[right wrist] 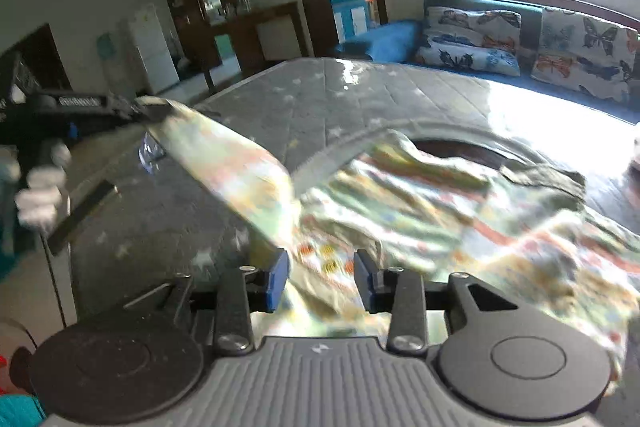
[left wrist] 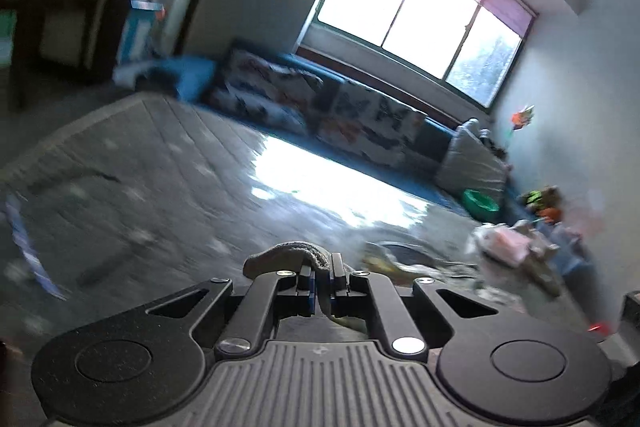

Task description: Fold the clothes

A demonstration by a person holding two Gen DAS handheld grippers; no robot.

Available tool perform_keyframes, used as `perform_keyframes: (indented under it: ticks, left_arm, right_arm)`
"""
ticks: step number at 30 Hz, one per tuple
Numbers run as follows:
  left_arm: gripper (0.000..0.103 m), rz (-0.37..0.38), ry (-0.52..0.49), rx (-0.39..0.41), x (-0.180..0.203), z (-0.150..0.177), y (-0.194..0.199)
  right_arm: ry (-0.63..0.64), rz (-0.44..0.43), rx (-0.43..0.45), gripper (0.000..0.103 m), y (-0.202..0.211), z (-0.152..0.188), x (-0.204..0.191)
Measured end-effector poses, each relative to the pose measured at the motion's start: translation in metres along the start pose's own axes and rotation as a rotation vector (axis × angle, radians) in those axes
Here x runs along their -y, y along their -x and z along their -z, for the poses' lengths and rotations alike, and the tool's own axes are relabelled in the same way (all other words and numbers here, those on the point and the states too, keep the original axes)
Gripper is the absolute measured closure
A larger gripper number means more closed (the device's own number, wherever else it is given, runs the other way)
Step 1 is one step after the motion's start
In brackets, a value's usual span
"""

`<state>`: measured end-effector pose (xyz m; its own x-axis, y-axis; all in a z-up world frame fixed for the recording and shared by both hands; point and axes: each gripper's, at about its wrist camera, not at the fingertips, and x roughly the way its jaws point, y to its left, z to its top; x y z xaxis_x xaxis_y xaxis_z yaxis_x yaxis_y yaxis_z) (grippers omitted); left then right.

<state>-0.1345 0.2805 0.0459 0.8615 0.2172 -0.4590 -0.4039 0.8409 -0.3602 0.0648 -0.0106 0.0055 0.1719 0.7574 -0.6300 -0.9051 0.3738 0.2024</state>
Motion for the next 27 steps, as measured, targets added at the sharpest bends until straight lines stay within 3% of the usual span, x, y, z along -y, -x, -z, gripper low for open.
perform_keyframes:
  ticks: [6,13,21,23,27]
  left_arm:
    - [0.096,-0.163,-0.073,0.004,-0.032,0.002,0.019]
    - [0.096,-0.31,-0.15,-0.104,-0.046,0.022,0.006]
    - [0.09,-0.296,-0.077,-0.121,-0.057,0.017,0.002]
    - [0.073,-0.315,-0.079,-0.117,-0.059,0.014,0.002]
    - [0.071,-0.365,-0.075,-0.108,-0.064,0.009,0.004]
  right_arm:
    - [0.021,0.046,-0.044,0.061,0.012,0.012,-0.004]
    - [0.004,0.148,-0.045,0.061,0.012,-0.007,0.018]
    - [-0.111,0.251,-0.031,0.063,-0.025,-0.048,0.072]
    - [-0.134,0.277,-0.038,0.064,-0.04,-0.057,0.083]
    - [-0.184,0.314,-0.056,0.065,-0.071,-0.066,0.104]
